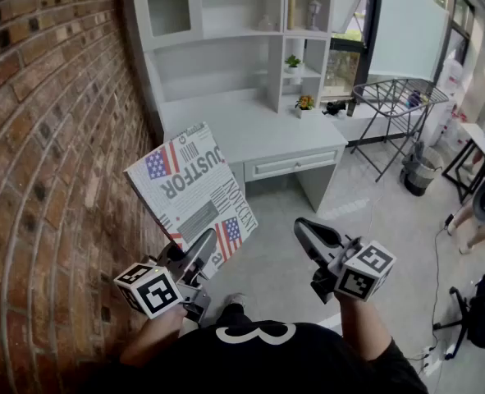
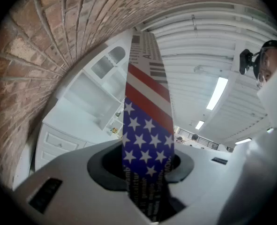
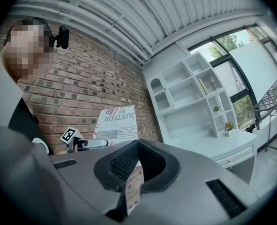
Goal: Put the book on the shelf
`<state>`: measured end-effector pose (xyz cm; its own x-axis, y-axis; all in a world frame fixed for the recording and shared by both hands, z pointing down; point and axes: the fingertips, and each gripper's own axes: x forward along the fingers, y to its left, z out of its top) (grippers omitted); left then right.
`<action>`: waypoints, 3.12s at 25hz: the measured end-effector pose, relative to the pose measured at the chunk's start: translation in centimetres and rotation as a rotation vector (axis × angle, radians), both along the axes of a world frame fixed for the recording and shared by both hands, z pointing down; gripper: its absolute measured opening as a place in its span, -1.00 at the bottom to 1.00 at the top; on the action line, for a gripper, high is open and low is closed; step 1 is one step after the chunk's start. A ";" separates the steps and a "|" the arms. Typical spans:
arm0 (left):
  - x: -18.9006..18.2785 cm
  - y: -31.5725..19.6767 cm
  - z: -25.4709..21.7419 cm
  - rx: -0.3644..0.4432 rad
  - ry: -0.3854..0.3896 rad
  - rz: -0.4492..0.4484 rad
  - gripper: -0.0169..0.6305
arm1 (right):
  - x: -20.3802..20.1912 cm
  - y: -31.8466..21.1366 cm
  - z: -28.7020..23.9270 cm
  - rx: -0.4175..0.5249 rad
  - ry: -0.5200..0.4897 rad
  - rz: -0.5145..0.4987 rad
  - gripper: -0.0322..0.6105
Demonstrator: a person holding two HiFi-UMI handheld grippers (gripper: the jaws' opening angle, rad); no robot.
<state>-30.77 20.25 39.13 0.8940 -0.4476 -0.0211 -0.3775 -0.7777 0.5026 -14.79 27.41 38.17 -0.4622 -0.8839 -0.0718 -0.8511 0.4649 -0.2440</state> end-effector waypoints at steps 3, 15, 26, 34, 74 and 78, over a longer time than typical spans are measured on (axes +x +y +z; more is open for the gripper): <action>0.1 -0.2 0.2 -0.005 0.000 0.000 -0.48 | 0.0 -0.2 0.3 -0.003 0.004 -0.001 -0.88; 2.0 0.0 -0.4 0.006 -0.017 0.022 -0.48 | 1.3 -0.2 1.0 -0.052 -0.042 0.009 -0.89; 3.3 -1.5 -0.5 -0.002 -0.020 0.024 -0.48 | 2.4 -1.6 1.2 -0.067 -0.083 -0.013 -0.91; 5.8 -4.5 -1.4 0.028 -0.009 0.051 -0.48 | 3.3 -4.6 1.5 -0.066 0.003 -0.052 -0.91; 21.8 -47.2 3.9 -0.112 -0.074 -0.080 -0.48 | 20.6 -44.7 3.3 -0.184 0.012 -0.066 -0.90; 21.6 -49.0 3.4 -0.099 -0.066 -0.109 -0.48 | 20.8 -46.8 3.7 -0.143 0.086 -0.082 -0.90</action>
